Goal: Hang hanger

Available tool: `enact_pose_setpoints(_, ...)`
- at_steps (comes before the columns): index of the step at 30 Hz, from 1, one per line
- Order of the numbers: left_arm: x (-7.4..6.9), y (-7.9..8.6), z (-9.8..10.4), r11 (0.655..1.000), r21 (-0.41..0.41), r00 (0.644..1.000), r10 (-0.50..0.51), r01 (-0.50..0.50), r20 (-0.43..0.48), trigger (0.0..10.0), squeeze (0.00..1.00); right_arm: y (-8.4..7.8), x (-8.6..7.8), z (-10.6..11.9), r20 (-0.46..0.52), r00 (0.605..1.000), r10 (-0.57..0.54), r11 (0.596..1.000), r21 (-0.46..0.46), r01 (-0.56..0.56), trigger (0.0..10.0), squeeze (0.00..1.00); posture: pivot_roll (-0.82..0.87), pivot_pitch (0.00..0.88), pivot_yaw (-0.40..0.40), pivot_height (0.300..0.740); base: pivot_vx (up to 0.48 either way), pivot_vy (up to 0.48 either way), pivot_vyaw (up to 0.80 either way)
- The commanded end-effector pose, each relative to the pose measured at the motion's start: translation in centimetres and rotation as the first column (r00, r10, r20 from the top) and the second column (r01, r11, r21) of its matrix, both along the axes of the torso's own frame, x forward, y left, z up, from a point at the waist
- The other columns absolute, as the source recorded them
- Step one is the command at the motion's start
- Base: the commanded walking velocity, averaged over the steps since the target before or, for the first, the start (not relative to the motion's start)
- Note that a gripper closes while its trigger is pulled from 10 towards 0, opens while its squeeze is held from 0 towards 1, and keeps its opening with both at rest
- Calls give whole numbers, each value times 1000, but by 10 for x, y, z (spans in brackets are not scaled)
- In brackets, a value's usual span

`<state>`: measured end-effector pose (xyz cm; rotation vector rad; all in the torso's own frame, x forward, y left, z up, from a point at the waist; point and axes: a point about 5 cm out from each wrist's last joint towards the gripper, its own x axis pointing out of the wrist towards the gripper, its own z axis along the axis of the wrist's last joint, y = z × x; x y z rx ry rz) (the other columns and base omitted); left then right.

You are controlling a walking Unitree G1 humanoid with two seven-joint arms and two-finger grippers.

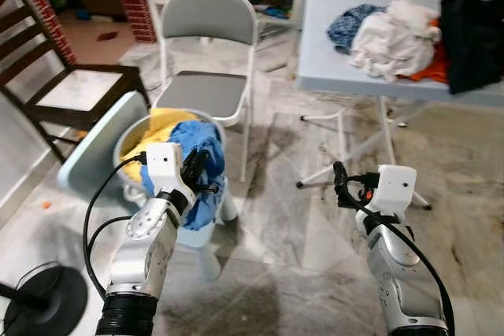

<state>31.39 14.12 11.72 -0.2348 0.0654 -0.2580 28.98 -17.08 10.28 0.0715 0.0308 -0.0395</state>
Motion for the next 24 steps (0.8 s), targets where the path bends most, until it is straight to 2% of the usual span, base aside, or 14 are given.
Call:
enact_pose_setpoints(1, 0, -4, 4, 1000, -10, 1000, -15, 15, 12, 10000, 0, -4, -1, 1, -2, 1000, -14, 1000, -5, 14, 10000, 0, 105, 110, 18, 740, 0, -251, -800)
enact_pose_setpoints(9, -2, -4, 2, 1000, -12, 1000, -12, 12, 4, 10000, 0, -4, -2, 0, -6, 1000, -11, 1000, -12, 11, 10000, 0, 105, 119, 14, 740, 0, -32, -800)
enact_pose_setpoints(14, -2, -4, 2, 1000, -14, 1000, -10, 10, 1, 10000, 0, -4, -3, -1, -10, 1000, -8, 1000, -13, 8, 10000, 0, 104, 122, 13, 740, 0, 0, -511)
enact_pose_setpoints(24, 0, -4, 2, 1000, -17, 1000, -9, 9, -7, 10000, 0, -3, -5, -3, -16, 1000, -9, 1000, -20, 9, 10000, 0, 96, 133, 20, 740, 0, 0, 0)
